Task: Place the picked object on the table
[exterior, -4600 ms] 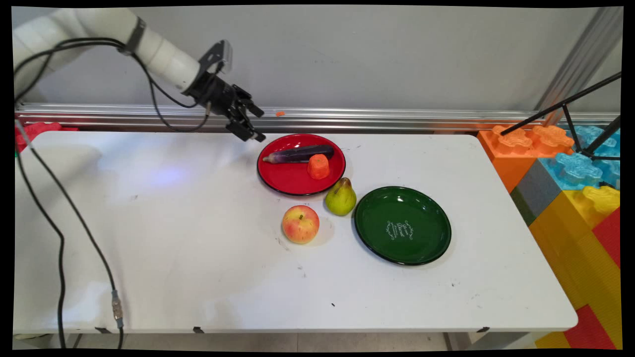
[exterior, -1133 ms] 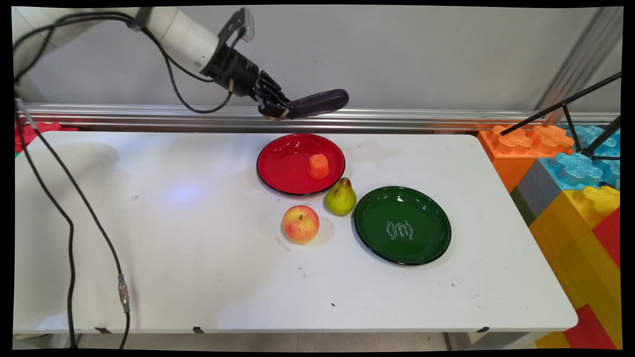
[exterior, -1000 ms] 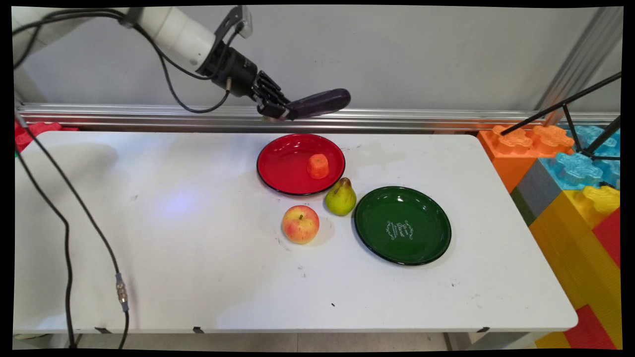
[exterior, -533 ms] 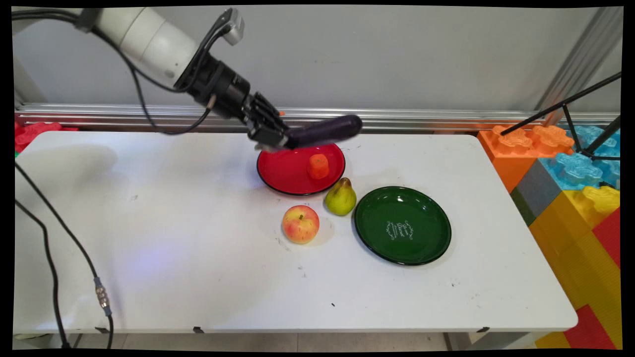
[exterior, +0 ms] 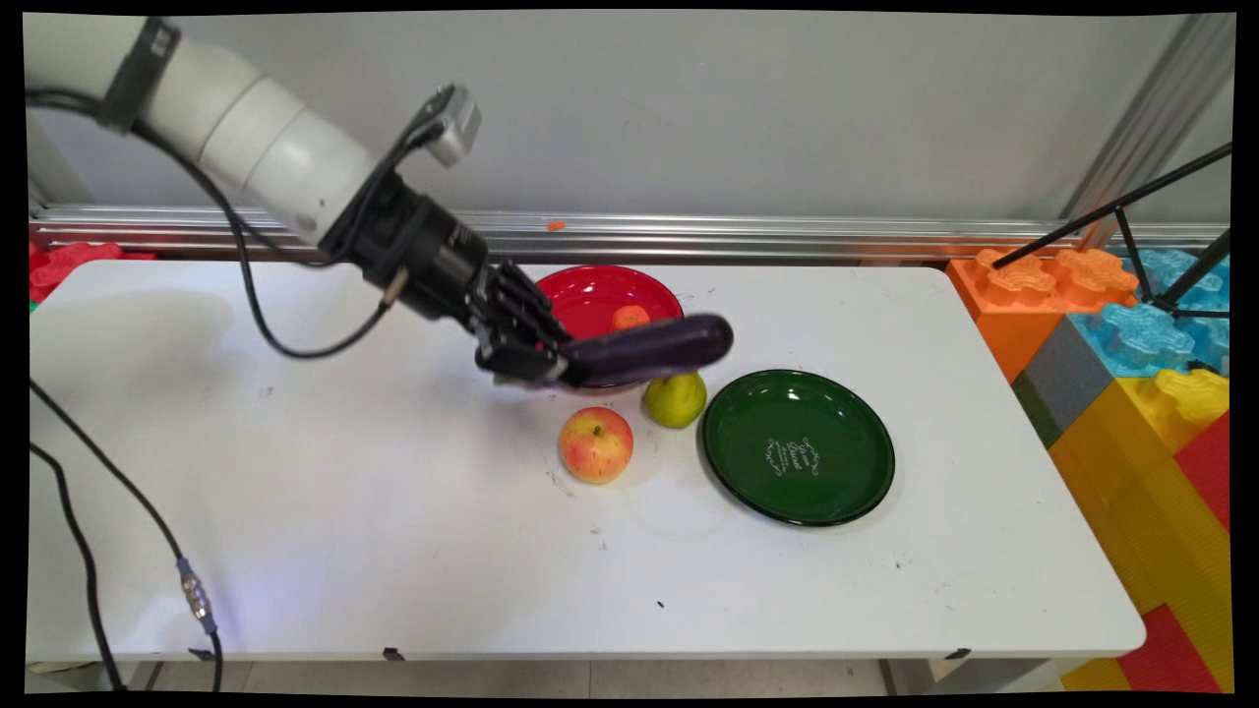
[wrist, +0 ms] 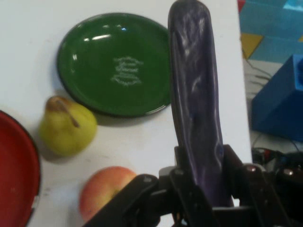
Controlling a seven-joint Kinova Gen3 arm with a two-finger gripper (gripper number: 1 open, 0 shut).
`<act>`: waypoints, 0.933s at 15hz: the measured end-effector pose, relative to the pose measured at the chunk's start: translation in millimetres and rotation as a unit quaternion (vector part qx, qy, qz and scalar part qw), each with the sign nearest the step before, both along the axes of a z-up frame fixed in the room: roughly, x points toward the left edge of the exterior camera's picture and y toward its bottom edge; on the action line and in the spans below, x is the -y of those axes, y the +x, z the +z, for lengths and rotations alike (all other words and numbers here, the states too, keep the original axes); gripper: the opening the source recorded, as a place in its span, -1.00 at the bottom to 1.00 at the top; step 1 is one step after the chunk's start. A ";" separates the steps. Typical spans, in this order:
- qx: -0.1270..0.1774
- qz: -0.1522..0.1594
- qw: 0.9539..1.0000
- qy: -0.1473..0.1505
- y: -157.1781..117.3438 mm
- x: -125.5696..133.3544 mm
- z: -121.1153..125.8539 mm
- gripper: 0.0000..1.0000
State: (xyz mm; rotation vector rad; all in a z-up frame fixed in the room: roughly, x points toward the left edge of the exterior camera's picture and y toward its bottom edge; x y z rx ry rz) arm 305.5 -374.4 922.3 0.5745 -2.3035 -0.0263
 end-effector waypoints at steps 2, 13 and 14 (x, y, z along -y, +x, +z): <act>-0.001 -0.005 1.000 0.010 -6.7 -12.0 -13.9 -1.00; 0.029 -0.016 0.999 0.040 -17.0 -51.1 -105.9 -1.00; 0.032 -0.010 0.999 0.043 -18.1 -52.7 -115.3 -1.00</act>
